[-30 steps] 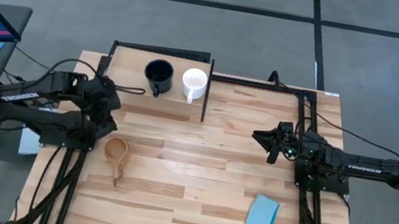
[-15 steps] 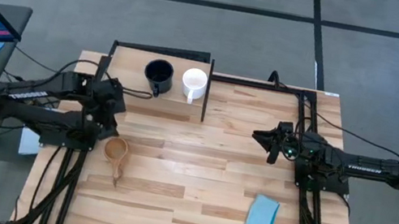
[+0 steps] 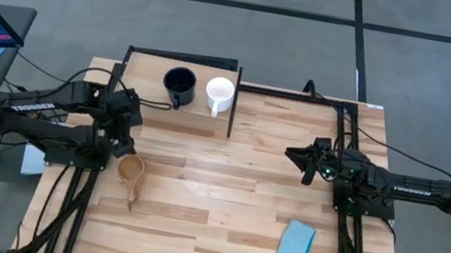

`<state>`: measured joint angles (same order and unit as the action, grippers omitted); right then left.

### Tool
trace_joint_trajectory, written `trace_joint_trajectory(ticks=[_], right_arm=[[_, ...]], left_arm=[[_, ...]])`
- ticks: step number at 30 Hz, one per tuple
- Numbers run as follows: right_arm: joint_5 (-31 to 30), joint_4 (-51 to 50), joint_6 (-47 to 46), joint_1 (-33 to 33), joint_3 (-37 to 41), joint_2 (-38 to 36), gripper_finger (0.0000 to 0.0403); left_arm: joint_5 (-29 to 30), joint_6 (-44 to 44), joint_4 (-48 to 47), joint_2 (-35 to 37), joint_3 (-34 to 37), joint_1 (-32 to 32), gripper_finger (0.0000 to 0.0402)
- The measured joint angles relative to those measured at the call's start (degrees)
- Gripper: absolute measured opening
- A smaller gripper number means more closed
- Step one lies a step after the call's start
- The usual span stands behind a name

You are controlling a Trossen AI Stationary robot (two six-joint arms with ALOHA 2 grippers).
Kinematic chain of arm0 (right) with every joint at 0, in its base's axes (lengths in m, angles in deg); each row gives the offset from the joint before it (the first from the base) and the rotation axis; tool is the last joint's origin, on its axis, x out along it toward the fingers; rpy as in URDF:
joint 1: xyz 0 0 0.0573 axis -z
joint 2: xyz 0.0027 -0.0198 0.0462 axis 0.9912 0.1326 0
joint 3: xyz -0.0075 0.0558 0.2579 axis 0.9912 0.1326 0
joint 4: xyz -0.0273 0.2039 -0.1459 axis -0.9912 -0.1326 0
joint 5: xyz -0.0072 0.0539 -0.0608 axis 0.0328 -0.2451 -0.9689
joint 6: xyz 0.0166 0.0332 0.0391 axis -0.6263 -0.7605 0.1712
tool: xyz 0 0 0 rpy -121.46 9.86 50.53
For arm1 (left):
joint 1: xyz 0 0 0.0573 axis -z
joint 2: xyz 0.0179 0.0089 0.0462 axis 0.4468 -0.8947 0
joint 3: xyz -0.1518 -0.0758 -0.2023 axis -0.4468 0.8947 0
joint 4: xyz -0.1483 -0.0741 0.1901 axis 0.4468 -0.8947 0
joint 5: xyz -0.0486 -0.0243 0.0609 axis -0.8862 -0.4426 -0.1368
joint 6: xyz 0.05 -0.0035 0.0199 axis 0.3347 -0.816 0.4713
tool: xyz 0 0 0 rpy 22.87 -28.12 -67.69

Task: Stack small to large cups/mugs on shelf
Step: Put the brown mug on the shelf

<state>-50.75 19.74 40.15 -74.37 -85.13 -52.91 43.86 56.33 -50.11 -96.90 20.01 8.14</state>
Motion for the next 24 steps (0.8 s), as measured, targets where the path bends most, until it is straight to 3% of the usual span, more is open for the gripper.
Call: trace_joint_trajectory(ticks=[9,24], right_arm=[[0.0,0.0,0.32,-0.02,0.0,0.0,0.0118],[0.0,0.0,0.29,-0.01,0.0,0.0,0.0118]], left_arm=[[6.75,-0.93,-3.7,0.0,0.0,0.66,0.0252],[16.0,-8.55,-4.74,-5.55,0.0,14.77,0.0252]])
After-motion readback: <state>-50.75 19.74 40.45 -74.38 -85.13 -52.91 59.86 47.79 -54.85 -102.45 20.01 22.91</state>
